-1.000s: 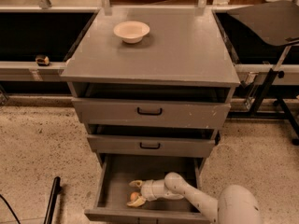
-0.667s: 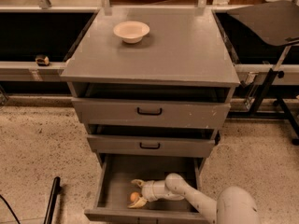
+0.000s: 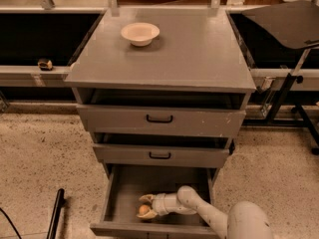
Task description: Pick orange from bottom drawer and place on counter
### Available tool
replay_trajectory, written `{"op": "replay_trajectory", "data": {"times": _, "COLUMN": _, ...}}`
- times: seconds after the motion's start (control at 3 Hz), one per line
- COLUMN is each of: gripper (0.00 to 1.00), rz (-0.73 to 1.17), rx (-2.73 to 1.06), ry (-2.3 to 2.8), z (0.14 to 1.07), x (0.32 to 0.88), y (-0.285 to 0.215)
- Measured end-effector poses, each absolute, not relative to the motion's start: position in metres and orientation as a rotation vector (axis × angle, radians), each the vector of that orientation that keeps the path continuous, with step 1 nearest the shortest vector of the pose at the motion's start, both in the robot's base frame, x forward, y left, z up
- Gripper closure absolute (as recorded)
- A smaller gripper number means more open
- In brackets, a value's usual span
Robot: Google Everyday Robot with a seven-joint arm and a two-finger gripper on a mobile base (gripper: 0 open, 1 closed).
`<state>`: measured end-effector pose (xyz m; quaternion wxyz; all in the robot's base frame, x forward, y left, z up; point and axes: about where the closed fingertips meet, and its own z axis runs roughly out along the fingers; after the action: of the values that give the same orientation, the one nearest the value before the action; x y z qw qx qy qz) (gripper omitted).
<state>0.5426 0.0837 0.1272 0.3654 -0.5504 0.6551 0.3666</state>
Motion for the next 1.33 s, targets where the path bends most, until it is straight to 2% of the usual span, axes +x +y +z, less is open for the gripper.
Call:
{"op": "replay_trajectory", "data": {"times": 0.67, "gripper": 0.91, "rz": 0.971, "rx": -1.395, "ry": 1.646, "z": 0.123, "x": 0.545, "y": 0.082}}
{"op": "replay_trajectory", "data": {"times": 1.0, "gripper": 1.00, "rz": 0.965, "rx": -1.386, "ry": 1.635, "z": 0.137, "x": 0.549, "y": 0.079}}
{"op": "replay_trajectory", "data": {"times": 1.33, "gripper": 1.00, "rz": 0.803, "rx": -1.359, "ry": 1.642, "z": 0.190, "x": 0.577, "y": 0.035}}
